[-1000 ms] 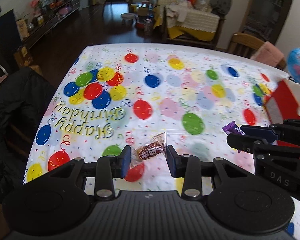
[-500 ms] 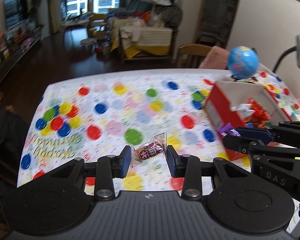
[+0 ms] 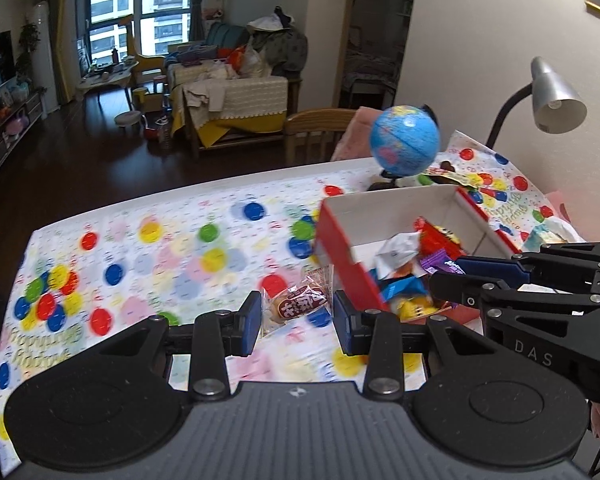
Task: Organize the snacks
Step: 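Carry the wrapped candy with the left tool while the right tool carries the purple packet over the box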
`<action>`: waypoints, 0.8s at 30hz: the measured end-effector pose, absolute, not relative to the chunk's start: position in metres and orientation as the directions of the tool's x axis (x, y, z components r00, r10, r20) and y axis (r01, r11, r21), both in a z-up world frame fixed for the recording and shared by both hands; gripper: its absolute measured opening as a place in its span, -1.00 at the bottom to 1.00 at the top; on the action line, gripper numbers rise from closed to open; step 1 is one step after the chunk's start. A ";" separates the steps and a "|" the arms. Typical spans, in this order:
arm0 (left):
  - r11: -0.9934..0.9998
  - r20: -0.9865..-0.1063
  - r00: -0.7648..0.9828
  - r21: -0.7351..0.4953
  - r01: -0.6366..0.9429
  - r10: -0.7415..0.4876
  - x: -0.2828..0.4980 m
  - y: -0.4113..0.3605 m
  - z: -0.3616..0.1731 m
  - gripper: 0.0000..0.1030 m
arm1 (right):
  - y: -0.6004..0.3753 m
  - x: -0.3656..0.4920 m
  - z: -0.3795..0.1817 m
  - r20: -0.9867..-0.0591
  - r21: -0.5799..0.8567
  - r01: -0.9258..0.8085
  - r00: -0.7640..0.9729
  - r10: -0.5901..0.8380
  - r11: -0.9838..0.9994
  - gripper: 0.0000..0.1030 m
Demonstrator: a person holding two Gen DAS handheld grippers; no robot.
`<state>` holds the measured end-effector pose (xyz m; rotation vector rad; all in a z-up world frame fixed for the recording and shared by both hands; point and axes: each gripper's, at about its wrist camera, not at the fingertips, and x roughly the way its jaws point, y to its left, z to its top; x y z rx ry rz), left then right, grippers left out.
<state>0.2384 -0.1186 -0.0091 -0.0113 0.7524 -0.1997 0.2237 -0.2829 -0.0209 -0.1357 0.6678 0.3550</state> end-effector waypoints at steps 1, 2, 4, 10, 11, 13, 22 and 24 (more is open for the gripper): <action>0.981 -0.681 0.709 -0.082 0.177 -0.185 0.242 -0.127 -0.010 -0.28 | -0.291 0.226 -0.021 -0.629 -0.008 -0.364 0.726 0.278 0.932 -0.62; 0.981 -0.684 0.706 -0.081 0.177 -0.184 0.246 -0.135 -0.011 -0.28 | -0.299 0.229 -0.022 -0.630 -0.010 -0.362 0.726 0.276 0.932 -0.62; 0.981 -0.691 0.700 -0.079 0.177 -0.182 0.254 -0.150 -0.014 -0.28 | -0.314 0.236 -0.024 -0.633 -0.007 -0.360 0.724 0.274 0.933 -0.62; 0.981 -0.715 0.676 -0.072 0.181 -0.177 0.278 -0.189 -0.027 -0.28 | -0.359 0.254 -0.033 -0.643 0.000 -0.334 0.722 0.256 0.943 -0.62; 0.981 -0.720 0.671 -0.072 0.181 -0.176 0.283 -0.195 -0.029 -0.28 | -0.365 0.256 -0.035 -0.645 -0.002 -0.329 0.723 0.250 0.944 -0.62; 0.980 -0.727 0.663 -0.070 0.185 -0.178 0.291 -0.205 -0.034 -0.28 | -0.376 0.262 -0.038 -0.648 0.001 -0.319 0.721 0.243 0.948 -0.62; 0.975 -0.774 0.608 -0.050 0.217 -0.175 0.326 -0.250 -0.059 -0.28 | -0.419 0.290 -0.061 -0.682 0.002 -0.253 0.707 0.186 0.968 -0.62; 0.975 -0.785 0.597 -0.038 0.217 -0.164 0.334 -0.258 -0.066 -0.28 | -0.425 0.296 -0.067 -0.691 -0.001 -0.241 0.702 0.174 0.970 -0.62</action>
